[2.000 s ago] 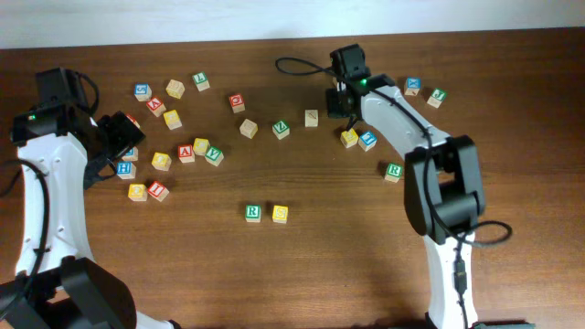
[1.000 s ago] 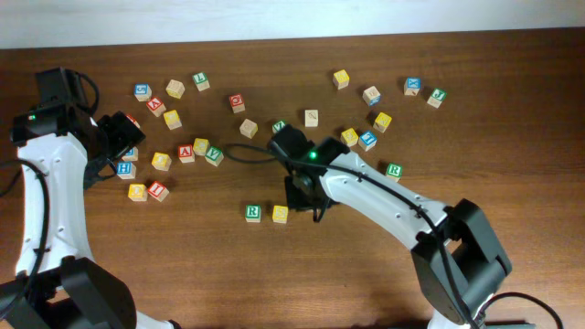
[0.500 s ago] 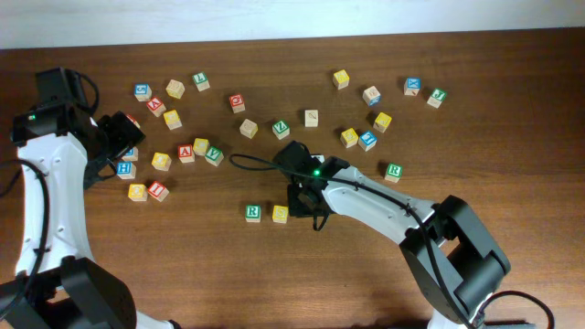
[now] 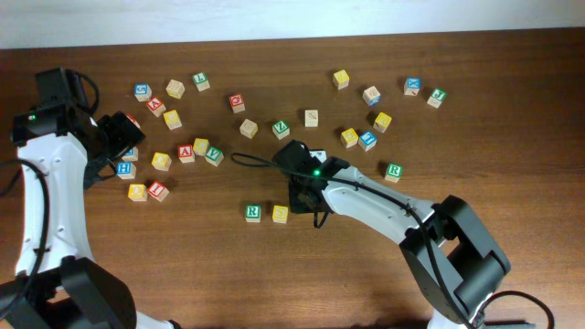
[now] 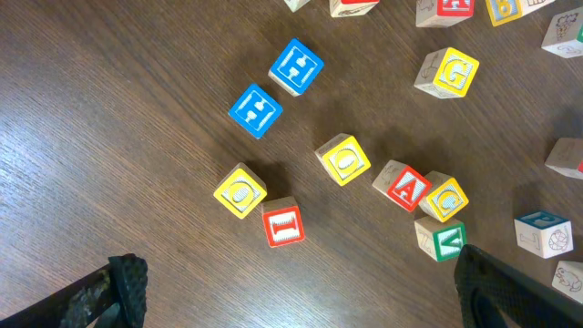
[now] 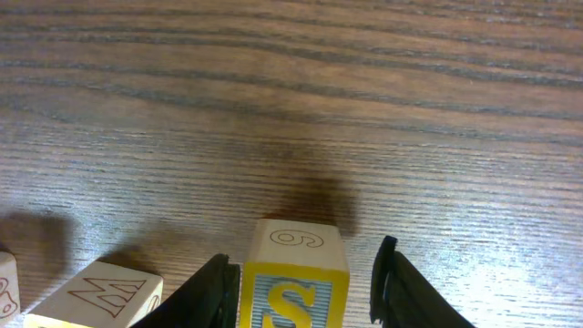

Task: Spell out RSS
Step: 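Carry the S block with the right gripper toward the R and S blocks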

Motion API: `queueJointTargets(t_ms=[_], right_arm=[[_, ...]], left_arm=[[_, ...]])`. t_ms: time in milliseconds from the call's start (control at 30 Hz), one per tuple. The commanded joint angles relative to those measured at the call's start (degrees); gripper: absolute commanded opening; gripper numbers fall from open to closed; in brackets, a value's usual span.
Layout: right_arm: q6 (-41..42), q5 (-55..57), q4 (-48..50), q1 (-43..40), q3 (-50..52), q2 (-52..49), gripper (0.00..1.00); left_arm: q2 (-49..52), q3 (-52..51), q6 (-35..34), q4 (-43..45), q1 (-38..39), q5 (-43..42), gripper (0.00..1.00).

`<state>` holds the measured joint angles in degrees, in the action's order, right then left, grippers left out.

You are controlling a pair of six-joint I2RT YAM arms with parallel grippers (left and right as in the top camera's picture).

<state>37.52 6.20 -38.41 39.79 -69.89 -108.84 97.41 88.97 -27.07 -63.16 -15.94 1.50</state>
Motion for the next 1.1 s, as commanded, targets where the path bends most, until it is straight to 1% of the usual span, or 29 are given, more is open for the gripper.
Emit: queueJointTargets(t_ms=[0,67,133,267,367,433,500,700,833,933,1033,1067], right_arm=[[-0.92,0.48,-0.96,-0.04,-1.36,-0.02,0.49],[-2.01,0.48,-3.17,-0.04,-3.39,0.46,0.52],[-2.16,0.24,-5.79,-0.04,-5.88,0.87,0.52],[-5.79,-2.14,-11.78,-0.04,-12.24,1.36,0.52],[-6.58,-7.15,-17.86,-0.04,-17.44,1.36,0.52],[-8.83,-13.14,-18.67,-0.02,-17.81,1.36,0.51],[-8.79,-15.69,-19.23,0.13,-17.35,1.20,0.51],[-8.07,-15.76,-18.08,1.90,-14.08,-0.39,0.52],[-2.64,-16.17,-16.06,3.10,-13.92,-1.60,0.51],[-0.94,-15.61,-13.33,4.92,-13.90,-1.60,0.52],[5.27,-8.74,-13.81,6.49,-13.88,-2.34,0.52],[5.73,-7.98,-13.62,6.78,-13.88,-2.82,0.52]], left_arm=[[0.02,0.15,-0.70,0.04,-0.24,0.22,0.99],[0.02,0.15,-0.70,0.04,-0.24,0.22,0.99],[0.02,0.15,-0.70,0.04,-0.24,0.22,0.99],[0.02,0.15,-0.70,0.07,-0.24,0.22,0.99],[0.02,0.15,-0.70,0.04,-0.24,0.22,0.99],[0.02,0.15,-0.70,0.04,-0.24,0.22,0.99],[0.02,0.15,-0.70,0.04,-0.26,0.22,0.99],[0.02,0.15,-0.70,0.04,-0.24,0.22,0.99],[0.02,0.15,-0.70,0.04,-0.24,0.22,0.99],[0.02,0.15,-0.70,0.04,-0.24,0.22,0.99],[0.02,0.15,-0.70,0.04,-0.24,0.22,0.99],[0.02,0.15,-0.70,0.04,-0.24,0.22,0.99]])
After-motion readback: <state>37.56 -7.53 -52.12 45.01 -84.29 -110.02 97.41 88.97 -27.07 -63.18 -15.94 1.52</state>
